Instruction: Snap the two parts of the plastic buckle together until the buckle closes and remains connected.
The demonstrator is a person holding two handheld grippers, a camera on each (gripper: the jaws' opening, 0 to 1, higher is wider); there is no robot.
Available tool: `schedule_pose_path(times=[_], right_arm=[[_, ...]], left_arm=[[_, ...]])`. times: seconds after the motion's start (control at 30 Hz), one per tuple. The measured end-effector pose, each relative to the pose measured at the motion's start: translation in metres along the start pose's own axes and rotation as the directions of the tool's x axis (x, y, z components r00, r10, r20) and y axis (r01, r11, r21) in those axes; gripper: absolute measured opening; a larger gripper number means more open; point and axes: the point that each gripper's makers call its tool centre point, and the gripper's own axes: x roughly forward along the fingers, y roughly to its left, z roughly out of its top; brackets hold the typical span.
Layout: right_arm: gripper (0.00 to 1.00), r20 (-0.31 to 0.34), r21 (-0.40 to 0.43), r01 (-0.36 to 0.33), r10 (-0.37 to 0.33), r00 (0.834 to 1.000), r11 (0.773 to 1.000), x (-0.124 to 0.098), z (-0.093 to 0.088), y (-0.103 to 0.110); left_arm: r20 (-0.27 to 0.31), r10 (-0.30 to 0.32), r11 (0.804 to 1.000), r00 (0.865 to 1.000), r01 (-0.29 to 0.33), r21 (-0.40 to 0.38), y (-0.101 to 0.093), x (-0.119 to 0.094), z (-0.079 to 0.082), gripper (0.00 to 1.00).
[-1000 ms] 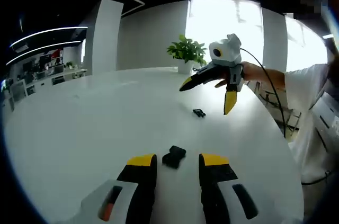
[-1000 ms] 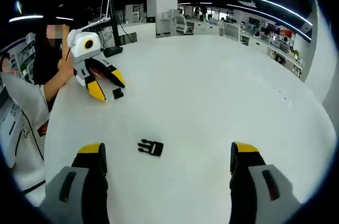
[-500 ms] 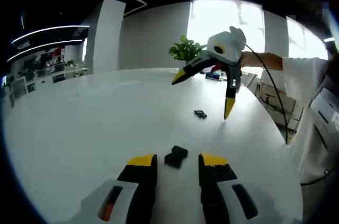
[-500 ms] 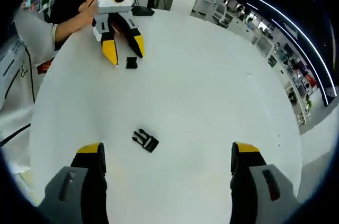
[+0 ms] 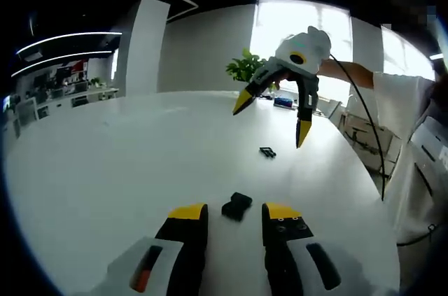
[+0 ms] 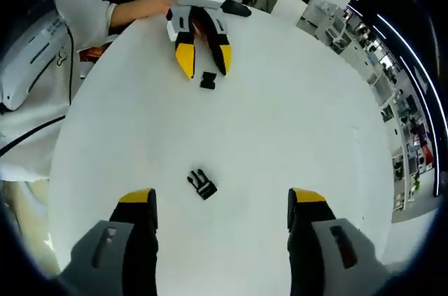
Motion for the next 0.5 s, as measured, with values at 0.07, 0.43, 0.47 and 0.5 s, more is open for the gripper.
schedule_pose_path(times=[0.07, 0.43, 0.47, 0.5], right_arm=[[0.68, 0.006, -0.041, -0.003, 0.003, 1.0, 0.999, 0.0011, 0.0015, -0.0012], [0.44, -0.021, -0.173, -0.1, 0.098, 0.995, 0.98, 0.0087, 0.0057, 0.005], [0.41, -0.023, -0.179, -0.104, 0.101, 0.995, 0.978, 0.0091, 0.0059, 0.0056], [0.38, -0.023, -0.184, -0.107, 0.104, 0.994, 0.977, 0.0095, 0.0063, 0.0057]], left_arm=[[-0.002, 0.001, 1.0, 1.0, -0.001, 0.004, 0.0007, -0.0004, -0.0003, 0.3], [-0.003, 0.002, 1.0, 1.0, -0.002, 0.007, 0.0025, -0.0013, -0.0008, 0.3], [-0.003, 0.002, 1.0, 1.0, -0.002, 0.007, 0.0026, -0.0014, -0.0008, 0.3], [-0.003, 0.002, 1.0, 1.0, -0.002, 0.007, 0.0026, -0.0014, -0.0007, 0.3]])
